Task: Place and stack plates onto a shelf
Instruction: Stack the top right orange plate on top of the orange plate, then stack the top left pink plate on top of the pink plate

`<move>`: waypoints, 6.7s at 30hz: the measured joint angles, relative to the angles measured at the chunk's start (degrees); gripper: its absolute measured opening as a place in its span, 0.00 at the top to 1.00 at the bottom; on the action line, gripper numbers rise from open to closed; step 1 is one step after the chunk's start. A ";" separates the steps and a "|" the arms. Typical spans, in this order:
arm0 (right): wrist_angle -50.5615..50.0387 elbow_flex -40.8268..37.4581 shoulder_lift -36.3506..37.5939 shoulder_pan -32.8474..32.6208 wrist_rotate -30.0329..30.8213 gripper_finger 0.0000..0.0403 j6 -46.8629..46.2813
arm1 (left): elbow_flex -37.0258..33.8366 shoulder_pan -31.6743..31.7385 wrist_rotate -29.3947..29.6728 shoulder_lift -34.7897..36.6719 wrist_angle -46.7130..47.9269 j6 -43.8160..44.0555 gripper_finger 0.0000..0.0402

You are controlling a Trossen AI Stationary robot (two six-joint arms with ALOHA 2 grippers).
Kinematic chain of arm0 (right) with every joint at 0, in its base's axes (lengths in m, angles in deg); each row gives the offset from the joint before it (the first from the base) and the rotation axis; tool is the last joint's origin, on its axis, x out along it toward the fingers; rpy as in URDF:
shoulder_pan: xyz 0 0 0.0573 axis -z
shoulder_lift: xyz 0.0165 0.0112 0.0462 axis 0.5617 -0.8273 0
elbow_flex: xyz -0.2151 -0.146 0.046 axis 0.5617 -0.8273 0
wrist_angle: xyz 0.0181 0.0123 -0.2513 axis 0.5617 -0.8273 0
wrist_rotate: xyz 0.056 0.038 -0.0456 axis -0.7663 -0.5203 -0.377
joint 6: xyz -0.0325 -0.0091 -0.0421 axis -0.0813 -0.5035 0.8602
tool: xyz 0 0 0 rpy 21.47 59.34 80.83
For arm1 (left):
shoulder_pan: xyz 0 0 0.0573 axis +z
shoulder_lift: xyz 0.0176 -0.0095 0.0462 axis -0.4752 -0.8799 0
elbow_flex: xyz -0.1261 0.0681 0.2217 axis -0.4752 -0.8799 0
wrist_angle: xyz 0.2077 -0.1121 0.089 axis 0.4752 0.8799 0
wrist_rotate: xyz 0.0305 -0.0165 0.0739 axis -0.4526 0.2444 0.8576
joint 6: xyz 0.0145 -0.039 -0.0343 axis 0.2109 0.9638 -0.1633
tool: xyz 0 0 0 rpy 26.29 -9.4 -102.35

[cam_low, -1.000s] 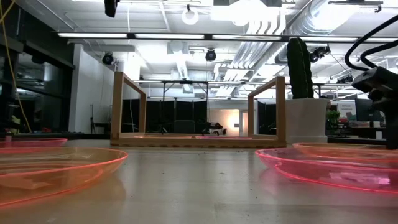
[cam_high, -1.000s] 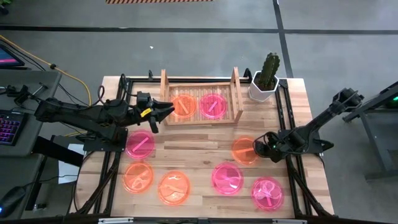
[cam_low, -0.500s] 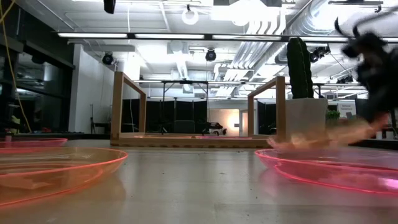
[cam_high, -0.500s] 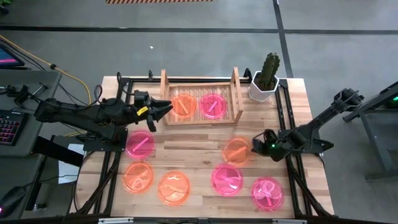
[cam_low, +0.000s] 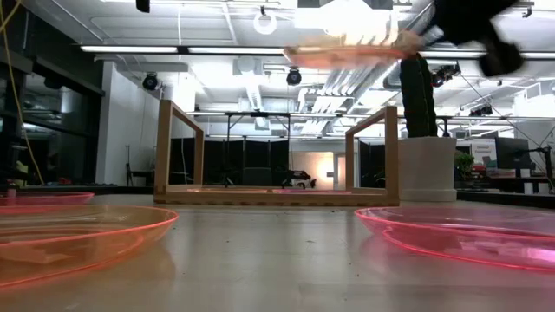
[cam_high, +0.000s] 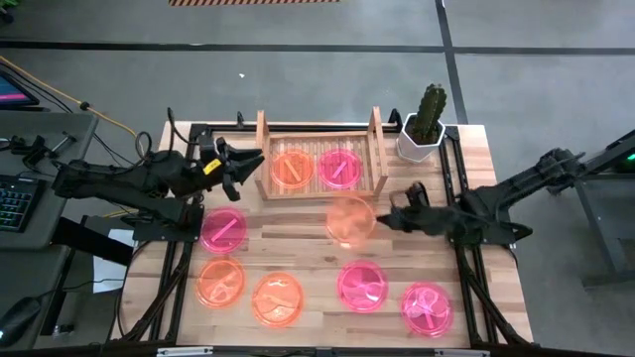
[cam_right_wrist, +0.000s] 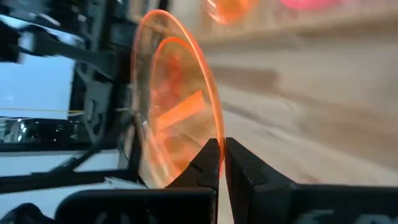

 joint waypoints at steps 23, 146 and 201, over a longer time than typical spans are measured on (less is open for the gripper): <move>1.94 35.67 -41.57 43.66 -23.51 1.00 41.18 | -0.02 0.23 -6.86 0.42 -17.03 -2.07 0.71; 21.27 5.11 -0.17 20.56 -18.74 0.45 55.39 | 4.98 -16.73 -19.27 -50.38 65.71 53.02 0.71; 18.33 5.13 -0.19 20.56 -17.80 0.45 54.07 | 4.71 -17.76 -27.01 -38.99 61.56 39.99 0.99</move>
